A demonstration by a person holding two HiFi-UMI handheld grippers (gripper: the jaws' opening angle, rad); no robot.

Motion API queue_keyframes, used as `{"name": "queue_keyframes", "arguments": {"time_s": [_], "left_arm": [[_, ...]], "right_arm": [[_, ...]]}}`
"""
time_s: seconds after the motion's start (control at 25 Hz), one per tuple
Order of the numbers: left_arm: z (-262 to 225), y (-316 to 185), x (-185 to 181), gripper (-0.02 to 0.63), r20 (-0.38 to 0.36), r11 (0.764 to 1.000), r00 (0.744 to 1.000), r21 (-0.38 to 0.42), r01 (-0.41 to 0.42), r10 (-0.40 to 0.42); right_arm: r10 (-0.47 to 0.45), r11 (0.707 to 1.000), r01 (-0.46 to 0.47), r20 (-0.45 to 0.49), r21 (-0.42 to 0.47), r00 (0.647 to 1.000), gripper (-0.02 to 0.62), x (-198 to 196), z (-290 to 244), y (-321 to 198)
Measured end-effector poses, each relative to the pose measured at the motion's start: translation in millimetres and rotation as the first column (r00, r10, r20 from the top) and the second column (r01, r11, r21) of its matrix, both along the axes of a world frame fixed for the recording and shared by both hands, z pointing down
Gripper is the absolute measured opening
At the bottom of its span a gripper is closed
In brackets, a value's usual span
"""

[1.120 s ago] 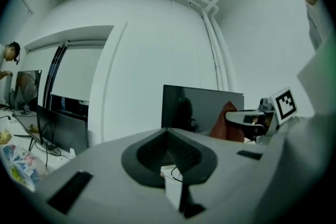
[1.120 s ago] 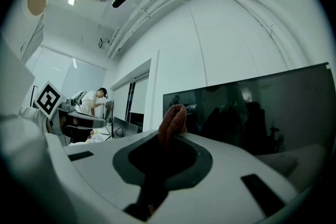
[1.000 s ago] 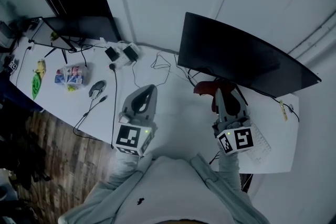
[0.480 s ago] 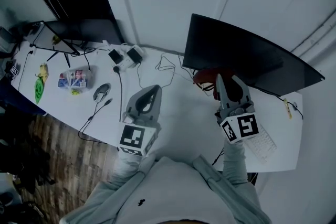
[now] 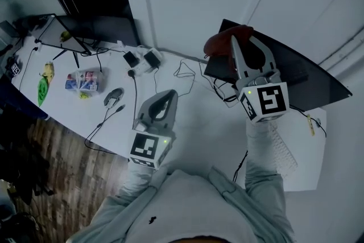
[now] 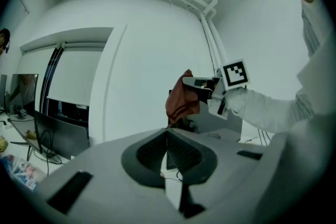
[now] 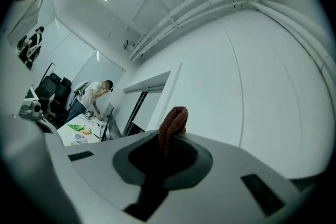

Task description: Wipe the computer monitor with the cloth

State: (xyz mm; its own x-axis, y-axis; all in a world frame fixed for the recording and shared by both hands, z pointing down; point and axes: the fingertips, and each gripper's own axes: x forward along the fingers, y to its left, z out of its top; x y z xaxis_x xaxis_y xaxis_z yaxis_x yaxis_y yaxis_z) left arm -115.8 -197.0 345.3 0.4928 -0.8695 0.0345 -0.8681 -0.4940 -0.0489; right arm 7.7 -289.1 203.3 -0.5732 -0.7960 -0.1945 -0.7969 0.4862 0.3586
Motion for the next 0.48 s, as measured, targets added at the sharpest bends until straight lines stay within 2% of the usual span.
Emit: {"name": "queue_keyframes", "arguments": {"time_s": [0.16, 0.32, 0.48], "left_arm": [[-2.3, -2.7, -9.0, 0.021, -0.009, 1.0, 1.0, 0.005, 0.011, -0.011], [-1.8, -3.5, -14.3, 0.021, -0.023, 1.0, 1.0, 0.003, 0.018, -0.018], [2.7, -4.5, -18.3, 0.021, -0.032, 1.0, 0.999, -0.005, 0.026, -0.026]], "right_arm": [[0.034, 0.999, -0.033, -0.045, 0.014, 0.998, 0.035, -16.9, -14.1, -22.2], [0.055, 0.998, -0.055, -0.075, -0.01, 0.996, 0.035, -29.8, -16.2, -40.6], [0.162, 0.986, -0.167, -0.163, -0.015, 0.973, 0.035, -29.0, -8.9, -63.5]]}}
